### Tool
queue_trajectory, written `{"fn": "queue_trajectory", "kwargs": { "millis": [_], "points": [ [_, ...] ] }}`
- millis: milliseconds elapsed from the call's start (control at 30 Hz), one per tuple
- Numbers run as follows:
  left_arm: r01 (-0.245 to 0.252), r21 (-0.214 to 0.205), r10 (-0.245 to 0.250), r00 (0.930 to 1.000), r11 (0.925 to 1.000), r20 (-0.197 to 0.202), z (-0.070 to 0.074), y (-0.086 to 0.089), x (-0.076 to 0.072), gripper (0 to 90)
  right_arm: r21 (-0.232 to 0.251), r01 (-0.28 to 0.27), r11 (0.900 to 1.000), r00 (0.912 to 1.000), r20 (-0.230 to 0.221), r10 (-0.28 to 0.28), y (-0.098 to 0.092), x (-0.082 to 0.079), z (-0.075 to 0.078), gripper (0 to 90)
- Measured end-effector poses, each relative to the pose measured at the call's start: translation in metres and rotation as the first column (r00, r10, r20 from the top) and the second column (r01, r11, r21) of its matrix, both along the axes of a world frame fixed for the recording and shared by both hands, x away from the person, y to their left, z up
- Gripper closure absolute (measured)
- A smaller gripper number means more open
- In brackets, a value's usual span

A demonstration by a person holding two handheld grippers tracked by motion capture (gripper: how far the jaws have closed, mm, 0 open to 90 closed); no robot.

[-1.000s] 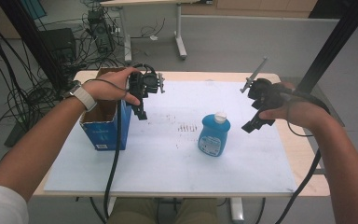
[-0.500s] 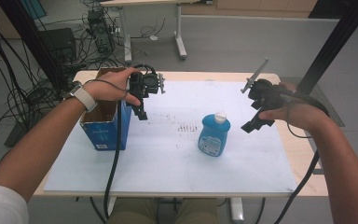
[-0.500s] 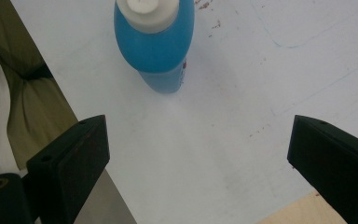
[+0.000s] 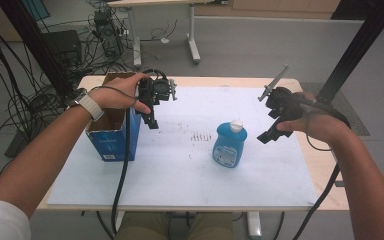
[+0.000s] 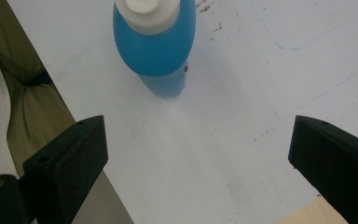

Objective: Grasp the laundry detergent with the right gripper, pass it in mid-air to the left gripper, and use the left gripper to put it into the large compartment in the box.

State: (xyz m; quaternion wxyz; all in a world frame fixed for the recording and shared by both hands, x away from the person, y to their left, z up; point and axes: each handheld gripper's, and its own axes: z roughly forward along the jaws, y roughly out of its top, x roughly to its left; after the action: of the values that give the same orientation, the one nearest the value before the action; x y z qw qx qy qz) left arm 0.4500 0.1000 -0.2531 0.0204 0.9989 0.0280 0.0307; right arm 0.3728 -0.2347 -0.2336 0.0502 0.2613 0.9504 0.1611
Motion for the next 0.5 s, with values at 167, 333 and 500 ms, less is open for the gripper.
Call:
{"fn": "queue_trajectory", "kwargs": {
  "millis": [167,333,500],
  "points": [
    [0.003,-0.004,-0.003,1.0,1.0,0.002,-0.001,-0.001,-0.001,9.1,0.004,-0.002,1.0,1.0,0.008,0.002,0.001,0.0,-0.004,5.3],
    [0.002,-0.006,-0.002,1.0,1.0,0.005,-0.001,-0.001,-0.001,9.1,0.007,-0.002,1.0,1.0,0.004,0.002,0.002,0.0,-0.008,4.9],
    [0.002,-0.013,-0.002,1.0,0.9999,0.002,-0.004,-0.002,-0.003,9.2,0.008,-0.019,0.9998,0.9998,-0.006,0.019,0.004,-0.001,-0.011,5.2]
  ]
}}
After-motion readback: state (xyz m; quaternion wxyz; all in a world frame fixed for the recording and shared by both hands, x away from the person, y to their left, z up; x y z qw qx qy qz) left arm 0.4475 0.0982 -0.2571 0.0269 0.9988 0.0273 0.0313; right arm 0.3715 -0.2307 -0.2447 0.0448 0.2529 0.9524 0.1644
